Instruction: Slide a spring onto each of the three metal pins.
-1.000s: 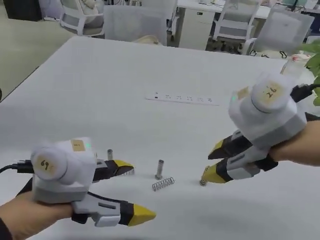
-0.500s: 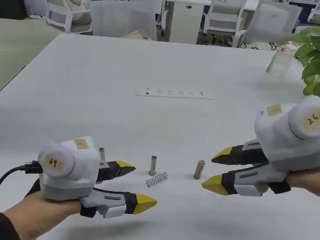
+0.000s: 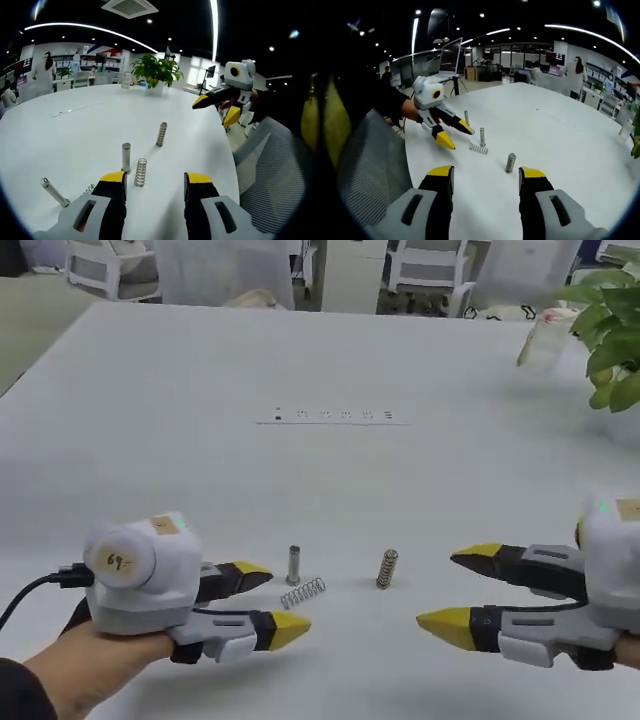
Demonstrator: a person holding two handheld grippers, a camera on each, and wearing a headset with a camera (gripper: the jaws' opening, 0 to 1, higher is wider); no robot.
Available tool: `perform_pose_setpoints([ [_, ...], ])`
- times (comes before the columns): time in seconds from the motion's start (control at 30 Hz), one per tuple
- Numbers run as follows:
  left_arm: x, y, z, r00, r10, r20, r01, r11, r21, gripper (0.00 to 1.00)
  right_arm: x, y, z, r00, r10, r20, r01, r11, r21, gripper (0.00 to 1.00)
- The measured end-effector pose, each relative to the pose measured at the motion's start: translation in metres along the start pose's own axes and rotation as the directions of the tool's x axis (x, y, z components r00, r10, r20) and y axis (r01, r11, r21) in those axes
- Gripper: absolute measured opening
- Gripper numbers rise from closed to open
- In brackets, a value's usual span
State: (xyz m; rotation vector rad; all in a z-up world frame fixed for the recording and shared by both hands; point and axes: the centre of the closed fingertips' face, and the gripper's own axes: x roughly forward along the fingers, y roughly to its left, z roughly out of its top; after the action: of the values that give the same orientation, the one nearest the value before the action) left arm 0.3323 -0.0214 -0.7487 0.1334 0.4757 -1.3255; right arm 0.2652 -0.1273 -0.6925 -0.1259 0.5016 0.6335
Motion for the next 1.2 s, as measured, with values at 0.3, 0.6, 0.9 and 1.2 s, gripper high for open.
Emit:
perform_pose_setpoints([
  [0.3,0.009,0.004,-0.009,0.9995,0.017,-0.027,-0.017,1.000,0.004,0.35,0.005,0.000,-0.009,0.9978,0.027,0.061,-0.029,0.999,0.042,0.60],
  [0.6,0.017,0.009,-0.012,0.9989,0.032,-0.035,-0.032,0.999,-0.005,0.31,0.010,0.010,-0.021,0.9968,0.062,0.049,-0.065,0.996,0.055,0.74],
  [0.9,0.023,0.010,-0.017,0.9979,0.035,-0.054,-0.035,0.999,-0.002,0.26,0.013,0.013,-0.027,0.9968,0.067,0.043,-0.070,0.995,0.072,0.90],
  [1.2,0.028,0.013,-0.021,0.9974,0.037,-0.062,-0.037,0.999,0.005,0.24,0.013,0.013,-0.027,0.9957,0.063,0.068,-0.069,0.993,0.097,0.99],
])
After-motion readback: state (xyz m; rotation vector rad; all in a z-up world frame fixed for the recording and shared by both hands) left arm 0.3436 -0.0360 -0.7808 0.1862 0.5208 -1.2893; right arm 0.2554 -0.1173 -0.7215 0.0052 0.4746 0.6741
